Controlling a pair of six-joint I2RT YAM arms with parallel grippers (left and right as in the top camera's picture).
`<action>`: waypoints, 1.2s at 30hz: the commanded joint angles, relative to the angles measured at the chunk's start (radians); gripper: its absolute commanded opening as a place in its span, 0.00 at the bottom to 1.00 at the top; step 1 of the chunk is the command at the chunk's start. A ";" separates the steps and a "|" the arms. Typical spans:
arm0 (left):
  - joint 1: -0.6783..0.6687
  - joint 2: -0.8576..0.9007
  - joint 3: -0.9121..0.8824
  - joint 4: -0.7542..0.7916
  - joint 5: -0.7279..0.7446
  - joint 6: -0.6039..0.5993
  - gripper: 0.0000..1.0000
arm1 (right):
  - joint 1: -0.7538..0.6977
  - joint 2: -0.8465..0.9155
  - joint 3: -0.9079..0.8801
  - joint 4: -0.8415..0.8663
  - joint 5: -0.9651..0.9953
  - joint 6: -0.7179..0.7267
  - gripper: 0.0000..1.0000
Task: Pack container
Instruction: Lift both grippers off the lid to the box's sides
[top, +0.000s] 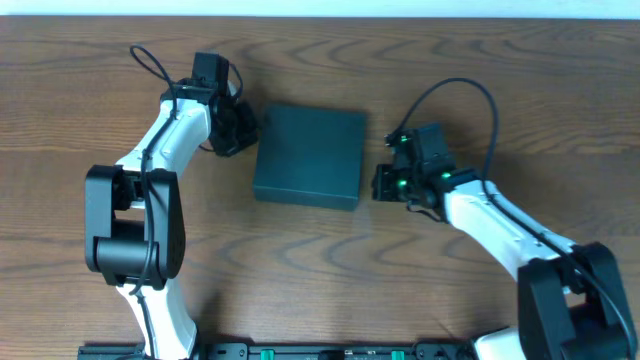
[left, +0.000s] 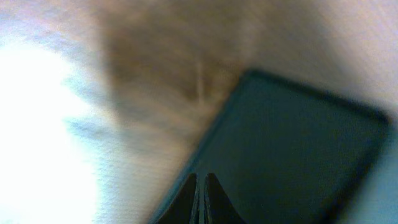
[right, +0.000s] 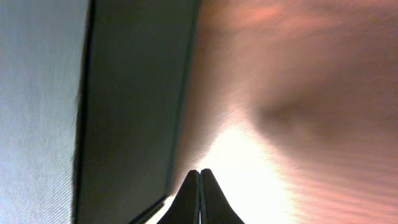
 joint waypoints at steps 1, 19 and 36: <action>0.014 -0.061 0.006 -0.043 -0.090 0.010 0.06 | -0.050 -0.049 0.055 0.020 0.028 -0.050 0.02; -0.036 -0.074 0.006 -0.214 -0.076 -0.008 0.06 | -0.061 0.134 0.063 0.347 -0.158 0.037 0.01; -0.066 -0.074 0.006 -0.215 -0.057 -0.013 0.06 | -0.058 0.158 0.063 0.443 -0.196 0.040 0.01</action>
